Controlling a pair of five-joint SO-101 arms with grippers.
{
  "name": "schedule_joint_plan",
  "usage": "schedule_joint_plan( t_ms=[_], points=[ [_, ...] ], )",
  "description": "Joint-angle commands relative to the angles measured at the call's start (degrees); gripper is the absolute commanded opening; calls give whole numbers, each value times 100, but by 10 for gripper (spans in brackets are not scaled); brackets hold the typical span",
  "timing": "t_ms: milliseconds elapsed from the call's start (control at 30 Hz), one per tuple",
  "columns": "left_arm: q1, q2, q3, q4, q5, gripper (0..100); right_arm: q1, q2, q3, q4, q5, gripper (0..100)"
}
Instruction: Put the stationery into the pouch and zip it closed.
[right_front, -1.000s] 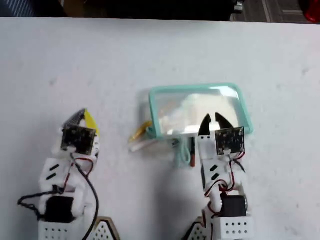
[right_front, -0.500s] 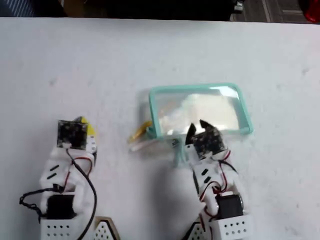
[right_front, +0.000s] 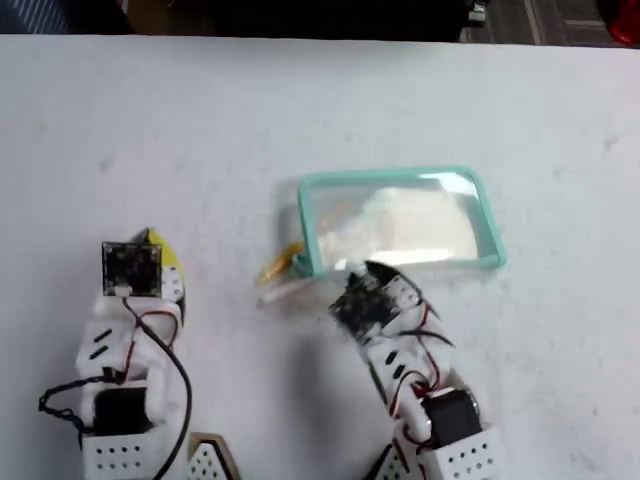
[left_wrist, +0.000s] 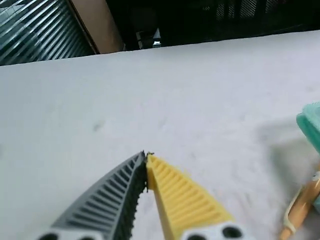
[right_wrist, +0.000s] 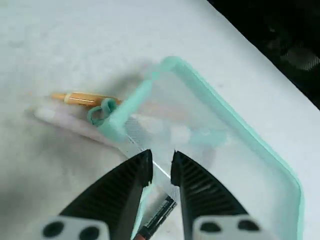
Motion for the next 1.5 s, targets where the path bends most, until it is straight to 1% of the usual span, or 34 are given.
schedule_joint_plan(
  t_ms=[0,100,167,267,500,600,700,800,867,967,1067,1200,1467],
  points=[
    [-215,-48,26,-501,44,24,-286,-22,-563,242,290,67],
    [-488,-48,9,-510,79,24,-497,-13,-695,295,589,67],
    [-549,-48,9,-510,88,24,-664,57,-800,382,738,67],
    [-541,-48,9,-510,88,24,-875,673,-1196,409,897,67],
    [-541,-48,9,-510,88,24,-945,3644,-3578,479,870,67],
    [-541,-48,9,-510,88,24,-1209,4857,-4246,497,914,70],
    [-558,-48,9,-510,88,24,-1587,6044,-4721,532,1055,142],
    [-567,-48,9,-510,88,24,-1710,7222,-5240,505,1134,226],
    [-567,-48,9,-510,88,24,-1710,7908,-5574,523,1143,237],
    [-567,-48,18,-510,88,24,-1727,8743,-5943,523,1152,220],
    [-567,-48,18,-510,88,24,-1745,9235,-6145,497,1231,218],
    [-549,-48,26,-510,88,24,-1604,9640,-6171,488,1952,216],
    [-541,-48,44,-589,88,24,-1191,10009,-6145,180,1996,217]
  ],
)
